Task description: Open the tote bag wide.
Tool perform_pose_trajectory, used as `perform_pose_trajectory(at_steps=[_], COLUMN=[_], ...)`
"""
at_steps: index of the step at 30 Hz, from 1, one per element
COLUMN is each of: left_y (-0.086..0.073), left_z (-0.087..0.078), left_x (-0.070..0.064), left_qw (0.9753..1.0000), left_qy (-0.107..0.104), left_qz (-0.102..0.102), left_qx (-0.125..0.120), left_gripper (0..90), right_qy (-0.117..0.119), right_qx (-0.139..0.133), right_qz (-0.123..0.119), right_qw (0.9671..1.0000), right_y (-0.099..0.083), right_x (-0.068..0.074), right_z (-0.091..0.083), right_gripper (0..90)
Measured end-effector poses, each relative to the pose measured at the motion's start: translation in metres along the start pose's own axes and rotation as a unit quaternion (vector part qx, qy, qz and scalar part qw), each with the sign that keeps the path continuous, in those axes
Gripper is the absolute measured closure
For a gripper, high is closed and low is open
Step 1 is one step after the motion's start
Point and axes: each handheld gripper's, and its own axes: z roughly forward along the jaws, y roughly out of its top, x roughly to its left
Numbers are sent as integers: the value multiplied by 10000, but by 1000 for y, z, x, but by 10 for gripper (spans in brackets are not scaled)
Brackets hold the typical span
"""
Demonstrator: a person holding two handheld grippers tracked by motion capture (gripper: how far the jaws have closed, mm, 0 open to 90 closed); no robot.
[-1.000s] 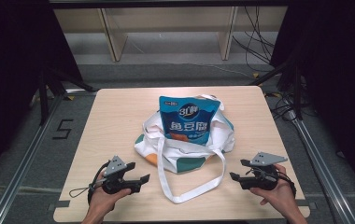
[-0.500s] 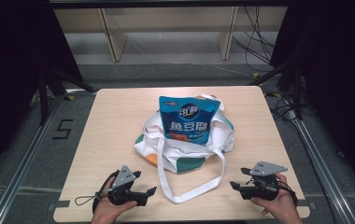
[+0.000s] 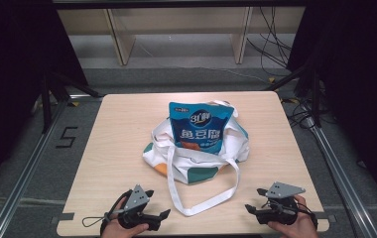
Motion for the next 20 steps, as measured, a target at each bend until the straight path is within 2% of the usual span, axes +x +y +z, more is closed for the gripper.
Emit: perform_pose_trajectory(at_steps=[1, 2, 3, 4, 5, 6, 9, 11, 12, 14, 15, 16, 17, 18, 20], left_y=[-1, -1, 0, -1, -1, -1, -1, 0, 0, -1, -1, -1, 0, 0, -1], left_z=[1, 2, 0, 3, 3, 2, 1, 1, 1, 2, 2, 2, 1, 1, 3], left_x=[-2, -2, -2, -4, -3, -2, -2, 0, 0, -2, -2, -1, 0, 0, 0], left_qw=[10000, 10000, 9998, 10000, 9999, 9997, 9998, 9995, 9995, 9998, 9998, 9998, 9995, 9995, 9998], left_qy=[-21, 3, -13, -1, 18, 6, 36, 29, 32, 32, 32, 34, 30, 29, 41], left_qz=[-25, 60, 166, 53, 115, 207, 140, 302, 291, 150, 150, 162, 290, 302, 207], left_qx=[-48, -41, 134, 13, 9, 101, 106, 123, 125, 119, 119, 117, 125, 124, 17], left_gripper=[150, 150, 150, 150, 150, 150, 150, 150, 150, 150, 150, 150, 150, 150, 150], right_qy=[23, 24, 59, 54, 38, 50, 124, 111, 82, 109, 106, 60, 103, 96, 94], right_qx=[34, 49, 82, 123, 119, 103, 118, 130, 138, 135, 207, 148, 101, 89, 80], right_qz=[-8, 19, 107, 135, 157, 63, -16, -41, 30, -6, 133, 24, -16, -14, -27], right_qw=[10000, 10000, 9999, 9998, 9998, 9999, 9999, 9998, 9999, 9999, 9996, 9999, 9999, 9999, 9999], right_y=[-1, -2, -3, -3, -4, -4, -4, -4, -4, -4, -4, -4, -4, -4, -4], right_x=[1, 1, 3, 4, 5, 4, 4, 4, 5, 4, 6, 4, 3, 3, 3], right_z=[0, 0, 0, 0, 0, 0, 1, 1, 1, 1, 0, 0, 1, 0, 0], right_gripper=[295, 295, 294, 294, 294, 294, 294, 294, 294, 294, 294, 294, 294, 294, 294])
